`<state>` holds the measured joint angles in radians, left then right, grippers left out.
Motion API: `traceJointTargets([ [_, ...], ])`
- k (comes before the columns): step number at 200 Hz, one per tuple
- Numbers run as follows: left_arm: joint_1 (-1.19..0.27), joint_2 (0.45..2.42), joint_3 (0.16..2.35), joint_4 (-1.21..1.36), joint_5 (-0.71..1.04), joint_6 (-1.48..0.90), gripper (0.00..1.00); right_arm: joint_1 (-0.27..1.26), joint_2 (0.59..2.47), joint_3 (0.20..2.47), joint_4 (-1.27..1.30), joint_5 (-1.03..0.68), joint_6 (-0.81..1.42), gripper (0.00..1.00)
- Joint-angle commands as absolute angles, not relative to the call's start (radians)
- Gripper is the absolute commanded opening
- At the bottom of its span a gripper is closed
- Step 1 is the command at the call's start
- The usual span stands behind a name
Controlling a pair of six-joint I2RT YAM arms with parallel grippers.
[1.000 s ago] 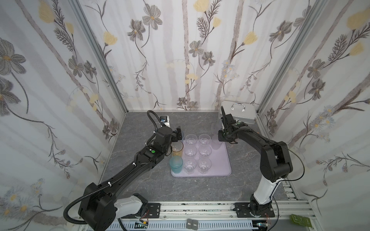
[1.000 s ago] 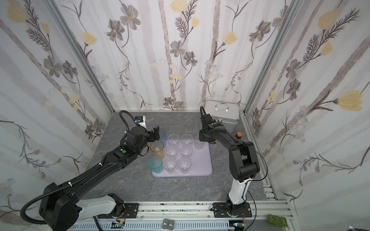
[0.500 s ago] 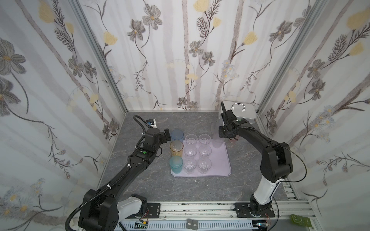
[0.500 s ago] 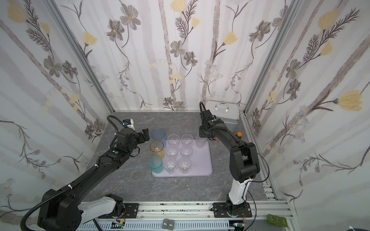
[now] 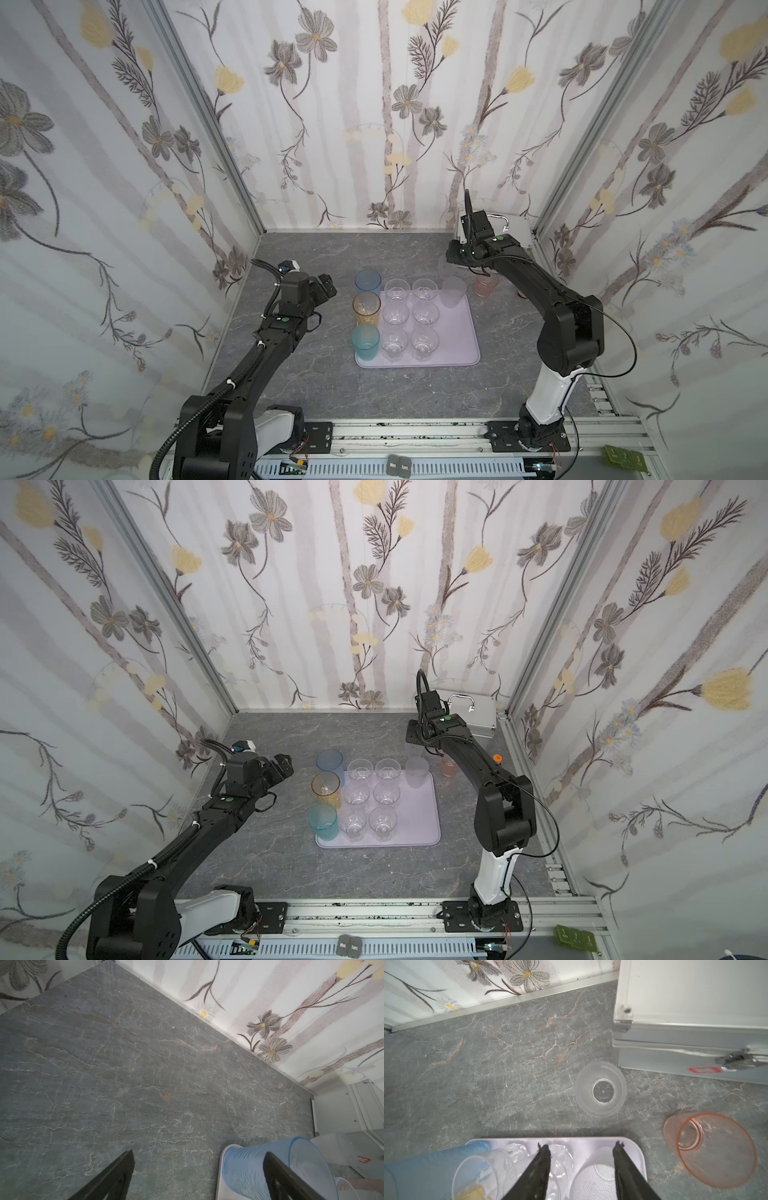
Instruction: Place the glasses into the tray
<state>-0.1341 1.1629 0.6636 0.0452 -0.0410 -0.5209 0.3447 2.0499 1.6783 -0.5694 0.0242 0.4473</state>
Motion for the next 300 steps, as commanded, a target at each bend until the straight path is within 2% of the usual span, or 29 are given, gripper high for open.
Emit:
traceJointTargets([
  [1,-0.146,1.135,0.655,0.066,-0.082,-0.529,0.98,0.342,2.112,1.736,-0.545,0.023,0.469,0.50],
  [44,-0.195,1.149,0.657,0.069,-0.154,-0.494,0.96,0.346,2.210,1.845,-0.660,0.160,0.401,0.50],
  [109,-0.285,1.164,0.654,0.109,-0.194,-0.479,0.96,0.398,2.326,1.925,-0.696,0.166,0.397,0.48],
  [182,-0.310,1.150,0.644,0.130,-0.186,-0.466,0.96,0.403,2.414,1.986,-0.699,0.153,0.385,0.44],
  [205,-0.318,1.154,0.646,0.139,-0.187,-0.462,0.96,0.403,2.446,2.018,-0.710,0.145,0.382,0.40],
  [275,-0.322,1.151,0.641,0.147,-0.185,-0.457,0.96,0.405,2.467,2.048,-0.717,0.102,0.374,0.16],
  [300,-0.322,1.149,0.643,0.147,-0.186,-0.456,0.96,0.404,2.456,2.048,-0.715,0.083,0.373,0.11],
])
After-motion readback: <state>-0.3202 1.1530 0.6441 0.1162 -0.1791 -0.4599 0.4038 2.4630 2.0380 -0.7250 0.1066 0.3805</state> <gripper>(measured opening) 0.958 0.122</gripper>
